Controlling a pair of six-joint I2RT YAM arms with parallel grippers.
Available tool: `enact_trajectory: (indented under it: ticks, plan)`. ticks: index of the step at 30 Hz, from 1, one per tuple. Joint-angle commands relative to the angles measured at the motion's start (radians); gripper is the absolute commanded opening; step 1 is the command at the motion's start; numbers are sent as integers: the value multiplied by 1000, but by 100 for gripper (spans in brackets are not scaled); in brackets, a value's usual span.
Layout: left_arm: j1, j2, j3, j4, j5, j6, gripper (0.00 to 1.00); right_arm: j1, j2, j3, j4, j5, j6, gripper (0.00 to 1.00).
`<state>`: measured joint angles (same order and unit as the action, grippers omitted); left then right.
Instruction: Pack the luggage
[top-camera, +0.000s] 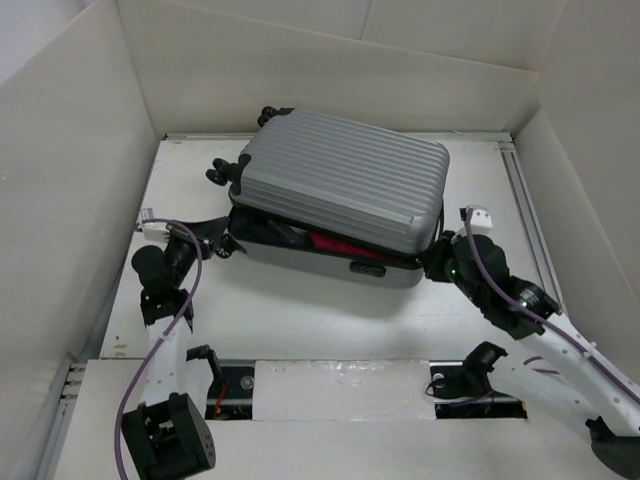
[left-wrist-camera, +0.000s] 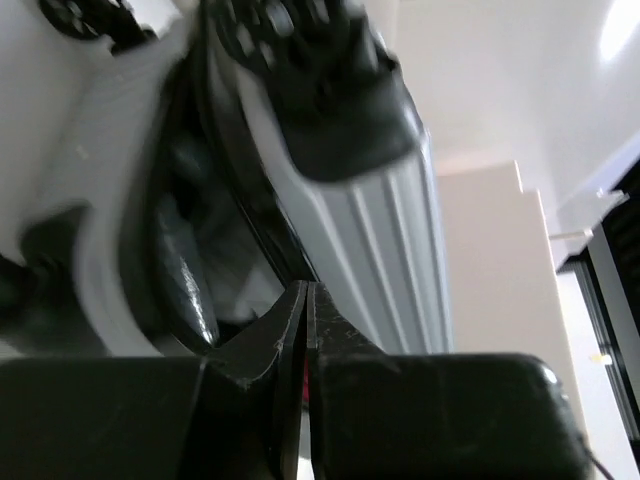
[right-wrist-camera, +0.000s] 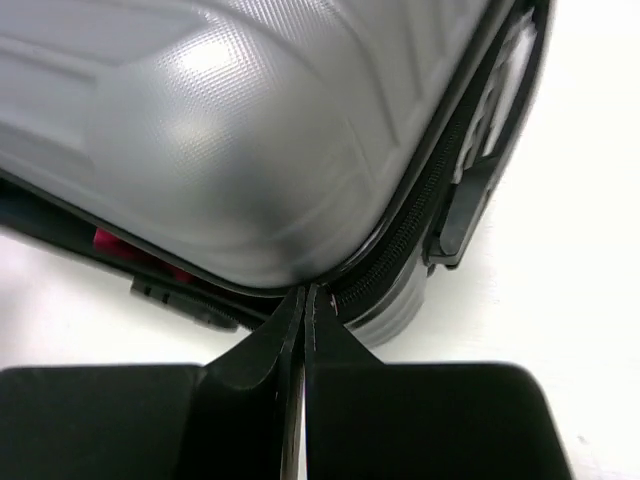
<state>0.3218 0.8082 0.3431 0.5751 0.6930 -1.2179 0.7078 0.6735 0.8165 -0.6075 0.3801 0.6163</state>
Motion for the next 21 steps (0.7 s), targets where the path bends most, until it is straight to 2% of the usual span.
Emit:
enact_trajectory:
  ticks: [1,3,4,10,11,13,14,16,19,21]
  plan:
    - [-41,-66,-47,23,-38,-26,0,-5,26,-46,421,-372,44,0]
    - [-53,-87,-56,23,-38,-26,0,79,-2,-228,512,-325,97,0]
    - [-53,-99,-67,23,-38,-26,0,100,-2,-264,532,-293,138,0]
    - [-53,-121,-119,23,-10,1,0,104,-119,-333,569,-150,284,0]
    - [-53,-130,-119,23,-10,1,0,113,-133,-349,606,-150,348,0]
    - [-53,-130,-142,23,-10,1,0,195,-114,-425,829,-129,387,0]
    - [-53,-130,-142,23,-10,1,0,275,-41,-442,998,-107,411,0]
    - [-53,-139,-142,23,0,1,0,332,71,-442,1144,-86,411,0]
    - [-53,-161,-142,23,11,1,0,425,346,-344,1334,-116,421,0]
    - [-53,-184,-142,23,22,1,0,475,493,-236,1344,-84,421,0]
